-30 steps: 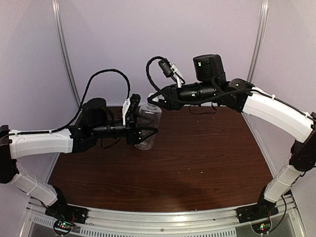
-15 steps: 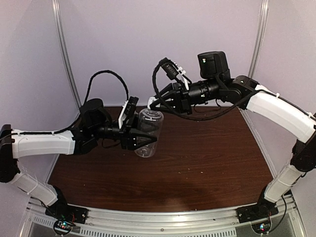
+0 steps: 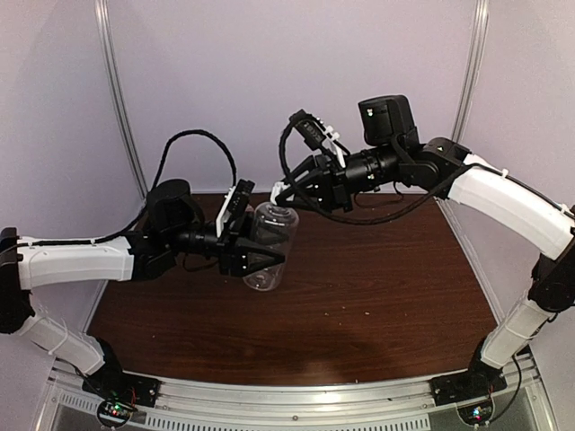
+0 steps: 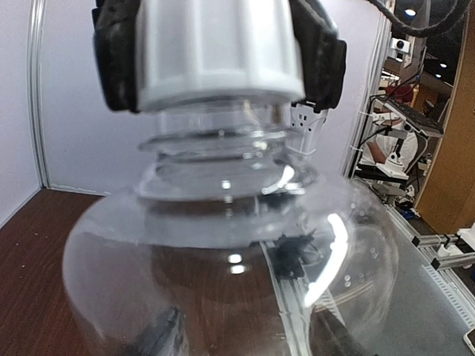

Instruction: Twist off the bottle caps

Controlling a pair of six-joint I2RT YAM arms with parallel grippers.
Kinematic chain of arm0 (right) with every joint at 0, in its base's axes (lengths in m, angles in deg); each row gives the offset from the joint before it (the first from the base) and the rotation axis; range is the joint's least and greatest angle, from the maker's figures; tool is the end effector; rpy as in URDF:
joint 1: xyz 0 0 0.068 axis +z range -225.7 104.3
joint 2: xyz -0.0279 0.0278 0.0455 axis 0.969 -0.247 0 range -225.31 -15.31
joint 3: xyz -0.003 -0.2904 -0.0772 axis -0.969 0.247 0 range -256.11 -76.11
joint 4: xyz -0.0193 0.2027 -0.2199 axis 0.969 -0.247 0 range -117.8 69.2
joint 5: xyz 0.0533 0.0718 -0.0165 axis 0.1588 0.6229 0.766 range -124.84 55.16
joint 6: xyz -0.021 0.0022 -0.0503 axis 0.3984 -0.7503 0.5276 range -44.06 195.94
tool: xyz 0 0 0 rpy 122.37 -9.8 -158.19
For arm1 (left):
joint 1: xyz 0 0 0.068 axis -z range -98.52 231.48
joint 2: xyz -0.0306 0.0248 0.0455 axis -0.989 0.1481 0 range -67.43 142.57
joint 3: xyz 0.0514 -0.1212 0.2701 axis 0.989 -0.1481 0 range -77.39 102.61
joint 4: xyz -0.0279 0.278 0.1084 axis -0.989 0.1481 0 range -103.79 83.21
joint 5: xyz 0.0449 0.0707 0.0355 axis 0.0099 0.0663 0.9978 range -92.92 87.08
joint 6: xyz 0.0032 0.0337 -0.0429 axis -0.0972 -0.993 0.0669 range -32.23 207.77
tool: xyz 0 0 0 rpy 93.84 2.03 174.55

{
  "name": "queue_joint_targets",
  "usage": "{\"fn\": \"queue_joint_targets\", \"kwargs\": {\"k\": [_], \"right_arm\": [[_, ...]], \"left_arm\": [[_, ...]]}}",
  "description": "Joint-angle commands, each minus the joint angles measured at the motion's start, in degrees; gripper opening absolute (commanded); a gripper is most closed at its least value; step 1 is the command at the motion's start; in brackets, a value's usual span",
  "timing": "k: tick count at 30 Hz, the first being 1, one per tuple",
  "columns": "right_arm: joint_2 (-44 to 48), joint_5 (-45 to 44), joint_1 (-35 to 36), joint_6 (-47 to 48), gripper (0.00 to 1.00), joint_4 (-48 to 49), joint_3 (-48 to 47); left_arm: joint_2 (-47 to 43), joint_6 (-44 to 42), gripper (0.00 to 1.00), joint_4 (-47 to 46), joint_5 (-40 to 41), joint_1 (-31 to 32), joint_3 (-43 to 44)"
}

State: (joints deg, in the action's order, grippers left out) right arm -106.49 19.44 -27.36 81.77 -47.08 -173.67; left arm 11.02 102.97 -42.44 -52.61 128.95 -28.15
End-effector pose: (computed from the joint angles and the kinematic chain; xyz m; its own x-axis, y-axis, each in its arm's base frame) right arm 0.2389 0.3131 0.4649 -0.1293 -0.2345 -0.9635 -0.9617 -0.2073 0.1795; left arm 0.2076 -0.2677 0.3121 -0.2667 0.0398 -0.9630 0.9557 -0.1183 -0.2695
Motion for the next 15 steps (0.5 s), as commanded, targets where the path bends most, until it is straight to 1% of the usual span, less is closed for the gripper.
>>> {"fn": "queue_joint_targets", "kwargs": {"k": [1, 5, 7, 9, 10, 14, 15], "right_arm": [[0.5, -5.2, -1.1, -5.0, 0.40, 0.2, 0.6], [2.4, -9.6, -0.9, -14.7, 0.72, 7.1, 3.5], [3.8, -13.0, -0.5, -18.5, 0.84, 11.1, 6.1], [4.9, -17.3, 0.1, -21.3, 0.91, 13.6, 7.8], [5.2, -19.0, 0.5, -22.3, 0.93, 14.6, 8.5], [5.5, -27.8, 2.4, -24.9, 0.97, 15.7, 9.2], [5.5, -28.6, 2.9, -25.1, 0.97, 16.0, 9.3]], "left_arm": [[-2.5, -4.0, 0.31, 2.8, 5.4, -0.3, 2.5], [-3.6, -5.9, 0.31, 6.7, 13.6, -0.3, 2.8], [-4.2, -6.5, 0.31, 7.4, 16.0, -0.3, 2.8], [-4.6, -6.8, 0.31, 8.0, 17.6, -0.3, 2.6], [-4.7, -6.8, 0.31, 8.0, 18.0, -0.3, 2.6], [-4.3, -6.8, 0.31, 9.3, 19.4, -0.3, 3.1], [-4.1, -6.8, 0.31, 9.6, 19.6, -0.3, 3.3]]}}
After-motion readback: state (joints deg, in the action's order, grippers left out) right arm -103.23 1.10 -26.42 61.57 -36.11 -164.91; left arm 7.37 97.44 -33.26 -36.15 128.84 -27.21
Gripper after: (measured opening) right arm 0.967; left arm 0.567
